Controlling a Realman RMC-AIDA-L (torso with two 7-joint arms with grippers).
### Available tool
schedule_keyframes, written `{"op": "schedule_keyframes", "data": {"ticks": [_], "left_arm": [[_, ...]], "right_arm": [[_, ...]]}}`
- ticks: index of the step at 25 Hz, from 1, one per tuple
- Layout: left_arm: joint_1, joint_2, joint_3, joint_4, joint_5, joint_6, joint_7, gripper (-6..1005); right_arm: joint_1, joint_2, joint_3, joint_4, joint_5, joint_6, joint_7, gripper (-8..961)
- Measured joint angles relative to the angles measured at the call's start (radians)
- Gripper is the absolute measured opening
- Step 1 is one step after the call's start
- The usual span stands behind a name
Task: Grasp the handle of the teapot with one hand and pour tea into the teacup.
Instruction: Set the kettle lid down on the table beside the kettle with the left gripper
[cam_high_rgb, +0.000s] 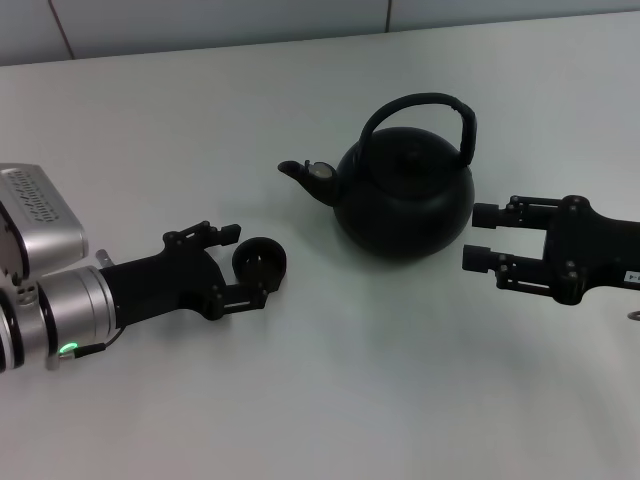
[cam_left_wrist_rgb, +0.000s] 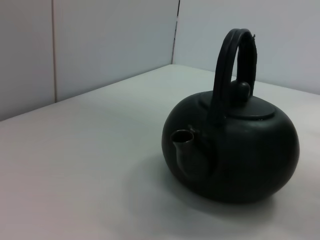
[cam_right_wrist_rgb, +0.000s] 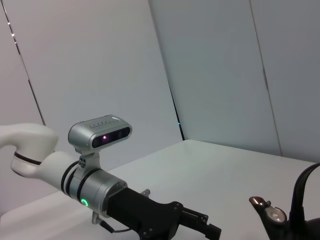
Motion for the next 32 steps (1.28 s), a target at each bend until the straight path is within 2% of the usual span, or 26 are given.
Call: {"op": "schedule_keyframes", "data": {"ticks": [6, 10, 17, 18, 21, 25, 28, 32], "left_arm": [[0.016, 0.002, 0.005, 0.021, 0.0, 0.001, -0.008, 870], [0.051, 0.004, 0.002, 0.068, -0.002, 0.022, -0.005, 871], [0.125, 0.011, -0.002, 0.17, -0.002, 0.103, 0.002, 871], [0.161, 0.012, -0.016, 0.219, -0.002, 0.162, 0.003, 871], [0.18, 0.015, -0.041, 0.241, -0.002, 0.225, 0.004, 873], [0.19, 0.027, -0.096, 0.252, 0.009, 0.347, 0.003, 874], [0.195, 0.047, -0.107, 0.253, 0.01, 0.431, -0.002, 873], [0.201, 0.072, -0.107, 0.254, 0.01, 0.471, -0.011, 872]], "right_arm": [[0.0, 0.0, 0.0, 0.0, 0.0, 0.0, 0.0, 576], [0.0, 0.0, 0.0, 0.0, 0.0, 0.0, 0.0, 575], [-0.004, 0.001, 0.002, 0.001, 0.0, 0.002, -0.002, 574], [-0.004, 0.002, 0.005, 0.003, 0.0, 0.002, -0.004, 573], [-0.002, 0.003, 0.02, 0.008, 0.0, 0.004, -0.01, 573], [-0.001, 0.004, 0.045, 0.021, 0.0, 0.026, -0.017, 572], [0.001, 0.004, 0.067, 0.047, 0.0, 0.056, -0.036, 571], [0.006, 0.005, 0.11, 0.102, 0.0, 0.094, -0.099, 570]]}}
